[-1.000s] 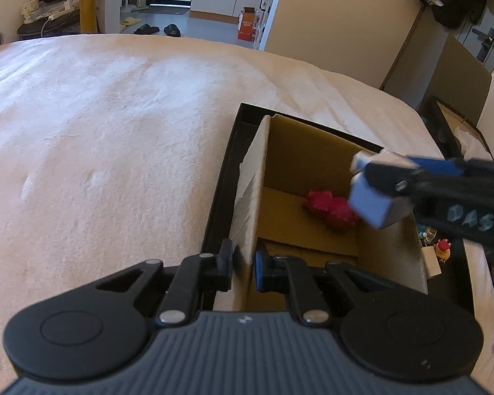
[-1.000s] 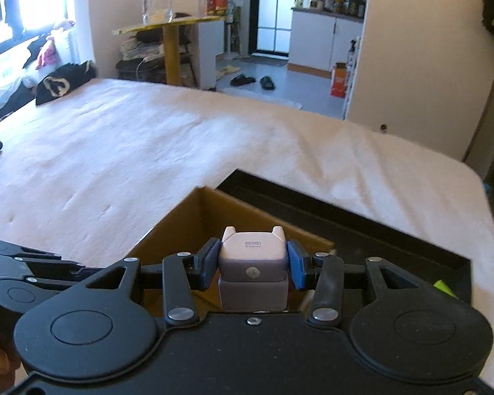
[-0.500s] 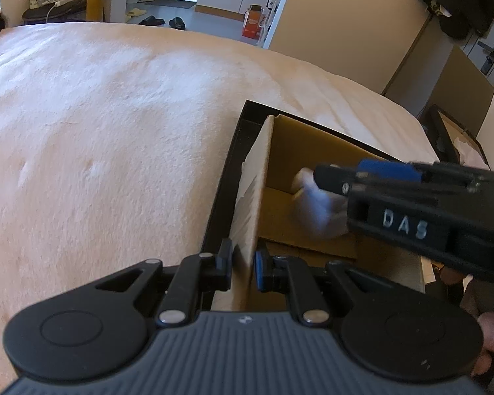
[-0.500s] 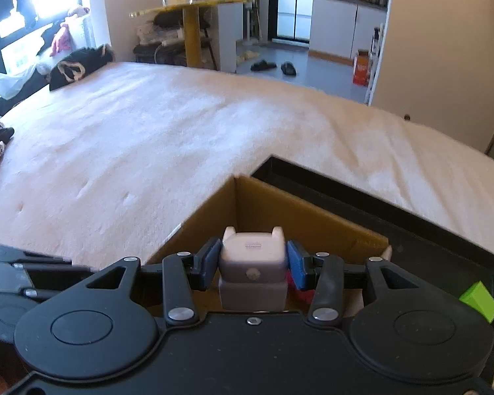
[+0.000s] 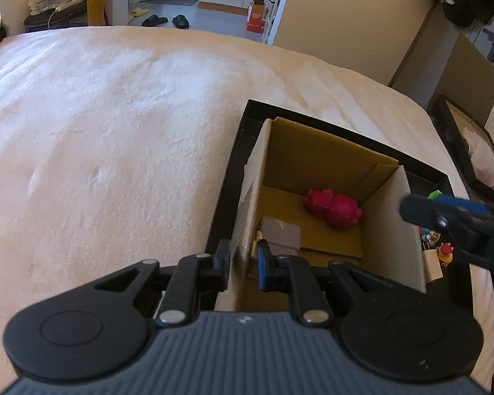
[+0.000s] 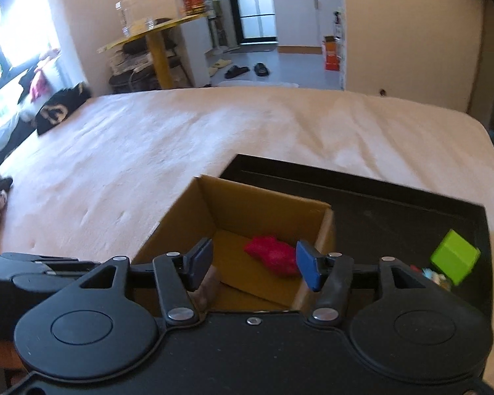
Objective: Organize rigid objects
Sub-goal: 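Return the right gripper to the tray and grasp the white charger plug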
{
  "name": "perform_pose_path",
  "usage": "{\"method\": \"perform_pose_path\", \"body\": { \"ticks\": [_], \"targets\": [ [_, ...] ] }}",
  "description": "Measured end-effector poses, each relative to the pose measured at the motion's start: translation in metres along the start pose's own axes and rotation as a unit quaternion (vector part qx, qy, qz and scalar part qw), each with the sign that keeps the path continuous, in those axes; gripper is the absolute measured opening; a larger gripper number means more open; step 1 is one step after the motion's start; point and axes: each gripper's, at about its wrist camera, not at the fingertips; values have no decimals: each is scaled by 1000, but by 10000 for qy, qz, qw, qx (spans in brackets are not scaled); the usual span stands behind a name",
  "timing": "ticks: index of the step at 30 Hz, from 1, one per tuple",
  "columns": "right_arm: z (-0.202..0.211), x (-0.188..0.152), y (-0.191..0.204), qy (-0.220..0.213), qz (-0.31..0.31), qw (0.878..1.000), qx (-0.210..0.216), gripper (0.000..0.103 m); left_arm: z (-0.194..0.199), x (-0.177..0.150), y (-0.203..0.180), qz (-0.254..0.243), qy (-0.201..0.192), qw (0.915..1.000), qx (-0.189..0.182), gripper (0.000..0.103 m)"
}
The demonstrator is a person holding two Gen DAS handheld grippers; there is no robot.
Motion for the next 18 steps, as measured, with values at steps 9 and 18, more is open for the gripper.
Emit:
{"method": "perform_pose_path", "body": {
  "ticks": [9,18],
  "targets": [
    [24,-17,-35,-68,-547,9983,-178,74,12,7,-17,-299,80,9994,146,43],
    [37,-32,-62,-80,-942,9950,-308,78,24,10,-29,-447,136,9985,274,71]
  ]
}}
Point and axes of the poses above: each gripper's, at about its wrist camera, not at the fingertips, and z roughly against the way its jaws point, y to its left, x to its top, and after that the axes turned 8 degrees about -x, right-handed
